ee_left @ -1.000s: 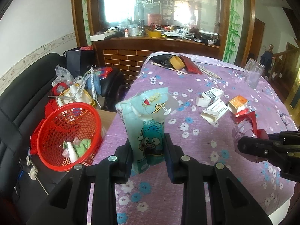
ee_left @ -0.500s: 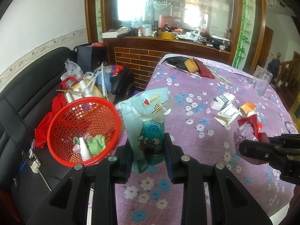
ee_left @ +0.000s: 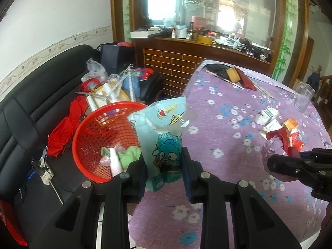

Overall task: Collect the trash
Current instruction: 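Carry the tissue packet with the left tool while the right tool carries the red wrapper to the basket, then open both tools over the red basket to drop tissue packet and wrapper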

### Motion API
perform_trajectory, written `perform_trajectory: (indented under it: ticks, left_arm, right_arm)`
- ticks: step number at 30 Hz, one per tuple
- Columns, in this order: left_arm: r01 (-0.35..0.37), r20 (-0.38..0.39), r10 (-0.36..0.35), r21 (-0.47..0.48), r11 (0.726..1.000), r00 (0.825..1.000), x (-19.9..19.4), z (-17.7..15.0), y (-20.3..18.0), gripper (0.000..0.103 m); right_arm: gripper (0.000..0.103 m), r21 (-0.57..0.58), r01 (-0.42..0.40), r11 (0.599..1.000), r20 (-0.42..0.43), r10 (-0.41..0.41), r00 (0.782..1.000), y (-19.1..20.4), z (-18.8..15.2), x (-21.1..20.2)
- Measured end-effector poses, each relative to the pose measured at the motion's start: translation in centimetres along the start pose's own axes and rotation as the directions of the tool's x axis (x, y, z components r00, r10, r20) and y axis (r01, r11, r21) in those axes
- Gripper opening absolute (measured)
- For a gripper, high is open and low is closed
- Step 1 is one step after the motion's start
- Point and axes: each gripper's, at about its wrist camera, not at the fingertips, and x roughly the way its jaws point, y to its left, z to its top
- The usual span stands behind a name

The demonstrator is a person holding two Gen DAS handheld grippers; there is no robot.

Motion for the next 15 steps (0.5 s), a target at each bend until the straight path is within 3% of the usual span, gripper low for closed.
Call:
perform_trajectory:
  ticks: [15]
  left_arm:
    - [-0.053,-0.023,0.052,-0.074,0.996,0.998,2.1,1.0,5.8,0.028]
  right_arm:
    - [0.025,-0.065,-0.022,0.998,-0.045,0.019,0.999,3.5,3.3,4.9]
